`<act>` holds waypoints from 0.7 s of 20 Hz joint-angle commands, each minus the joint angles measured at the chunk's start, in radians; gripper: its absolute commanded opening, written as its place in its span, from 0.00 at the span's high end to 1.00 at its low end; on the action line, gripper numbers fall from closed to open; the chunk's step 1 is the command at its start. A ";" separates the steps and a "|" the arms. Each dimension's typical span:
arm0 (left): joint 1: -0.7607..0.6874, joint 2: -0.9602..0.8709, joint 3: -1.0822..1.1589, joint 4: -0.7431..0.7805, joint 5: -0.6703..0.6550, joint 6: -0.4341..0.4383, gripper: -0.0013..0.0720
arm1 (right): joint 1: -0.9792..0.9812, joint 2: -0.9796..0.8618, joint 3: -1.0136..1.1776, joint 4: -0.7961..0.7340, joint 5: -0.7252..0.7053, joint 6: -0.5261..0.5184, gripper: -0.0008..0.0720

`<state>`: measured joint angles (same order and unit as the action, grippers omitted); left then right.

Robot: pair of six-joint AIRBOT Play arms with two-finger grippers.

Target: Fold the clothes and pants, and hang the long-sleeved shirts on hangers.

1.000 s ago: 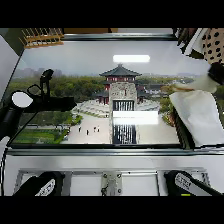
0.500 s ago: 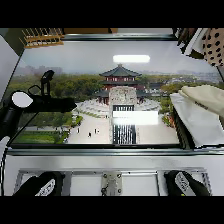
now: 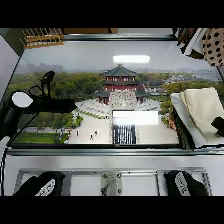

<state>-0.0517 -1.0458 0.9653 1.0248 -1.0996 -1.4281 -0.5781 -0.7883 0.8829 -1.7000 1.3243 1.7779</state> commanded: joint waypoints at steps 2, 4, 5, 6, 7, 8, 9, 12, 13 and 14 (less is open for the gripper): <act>0.000 0.001 0.000 0.000 -0.002 0.000 0.97 | 0.000 0.015 -0.019 -0.019 -0.007 -0.044 0.01; 0.000 0.001 0.000 0.000 -0.004 0.000 0.97 | 0.015 0.051 0.006 0.064 -0.044 -0.137 0.01; -0.001 0.001 0.000 0.000 -0.004 0.000 0.97 | 0.038 0.080 0.011 0.127 -0.076 -0.169 0.01; 0.000 0.001 0.000 0.000 -0.004 0.000 0.97 | 0.074 0.114 0.012 0.209 -0.109 -0.203 0.01; -0.001 0.001 0.000 0.000 -0.004 0.000 0.97 | 0.116 0.136 0.012 0.294 -0.137 -0.229 0.01; 0.000 0.001 0.000 0.000 -0.002 0.000 0.97 | 0.171 0.151 0.011 0.386 -0.160 -0.261 0.01; 0.000 0.001 0.000 0.001 0.001 0.000 0.97 | 0.226 0.152 0.011 0.471 -0.177 -0.280 0.01; 0.000 0.001 0.000 0.000 0.002 0.000 0.97 | 0.422 0.114 0.008 0.640 -0.216 -0.317 0.01; 0.000 0.001 0.000 0.000 0.003 0.000 0.97 | 0.481 0.098 0.008 0.651 -0.219 -0.316 0.01; 0.000 0.001 0.000 0.000 0.003 0.000 0.97 | 0.539 0.081 0.008 0.650 -0.218 -0.316 0.02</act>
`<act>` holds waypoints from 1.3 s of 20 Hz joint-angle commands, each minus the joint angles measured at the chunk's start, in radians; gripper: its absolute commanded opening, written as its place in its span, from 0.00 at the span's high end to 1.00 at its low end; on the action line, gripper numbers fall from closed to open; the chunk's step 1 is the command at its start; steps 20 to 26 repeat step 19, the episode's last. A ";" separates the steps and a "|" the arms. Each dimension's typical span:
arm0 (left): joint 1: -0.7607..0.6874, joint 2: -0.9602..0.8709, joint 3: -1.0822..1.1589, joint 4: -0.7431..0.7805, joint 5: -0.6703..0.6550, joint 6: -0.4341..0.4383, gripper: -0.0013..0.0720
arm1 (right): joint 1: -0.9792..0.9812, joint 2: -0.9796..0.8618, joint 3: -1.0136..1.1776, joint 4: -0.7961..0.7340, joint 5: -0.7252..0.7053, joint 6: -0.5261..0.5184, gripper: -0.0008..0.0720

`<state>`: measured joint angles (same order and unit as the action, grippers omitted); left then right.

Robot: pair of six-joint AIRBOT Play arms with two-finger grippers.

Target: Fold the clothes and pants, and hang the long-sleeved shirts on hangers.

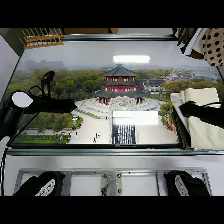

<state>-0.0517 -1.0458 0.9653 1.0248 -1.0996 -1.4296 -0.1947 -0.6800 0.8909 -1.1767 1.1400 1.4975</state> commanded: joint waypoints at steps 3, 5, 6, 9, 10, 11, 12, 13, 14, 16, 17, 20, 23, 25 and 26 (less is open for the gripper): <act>0.000 0.001 0.000 0.000 0.003 0.001 0.97 | 0.266 -0.072 0.000 0.127 -0.034 -0.035 0.02; 0.000 0.001 0.000 0.000 0.003 0.001 0.97 | 0.299 -0.090 0.000 0.127 -0.033 -0.035 0.48; 0.000 0.001 0.000 0.000 0.003 0.001 0.97 | 0.306 -0.094 0.000 0.127 -0.033 -0.035 0.91; 0.000 0.001 0.000 0.000 0.003 0.001 0.97 | 0.307 -0.097 0.000 0.127 -0.033 -0.032 0.97; 0.000 0.001 0.000 0.000 0.003 0.001 0.97 | 0.307 -0.097 0.000 0.127 -0.033 -0.032 0.97; 0.000 0.001 0.000 0.000 0.003 0.001 0.97 | 0.307 -0.097 0.000 0.127 -0.033 -0.032 0.97; 0.000 0.001 0.000 0.000 0.003 0.001 0.97 | 0.307 -0.097 0.000 0.127 -0.033 -0.032 0.97; 0.000 0.001 0.000 0.000 0.003 0.001 0.97 | 0.307 -0.097 0.000 0.127 -0.033 -0.032 0.97; 0.000 0.001 0.000 0.000 0.003 0.001 0.97 | 0.307 -0.097 0.000 0.127 -0.033 -0.032 0.97; 0.000 0.001 0.000 0.000 0.003 0.001 0.97 | 0.307 -0.097 0.000 0.127 -0.033 -0.032 0.97; 0.000 0.001 0.000 0.000 0.003 0.001 0.97 | 0.307 -0.097 0.000 0.127 -0.033 -0.032 0.97; 0.000 0.001 0.000 0.000 0.003 0.001 0.97 | 0.307 -0.097 0.000 0.127 -0.033 -0.032 0.97; 0.000 0.001 0.000 0.000 0.003 0.001 0.97 | 0.307 -0.097 0.000 0.127 -0.033 -0.032 0.97; 0.000 0.001 0.000 0.000 0.003 0.001 0.97 | 0.307 -0.097 0.000 0.127 -0.033 -0.032 0.97; 0.000 0.001 0.000 0.000 0.003 0.001 0.97 | 0.307 -0.097 0.000 0.127 -0.033 -0.032 0.97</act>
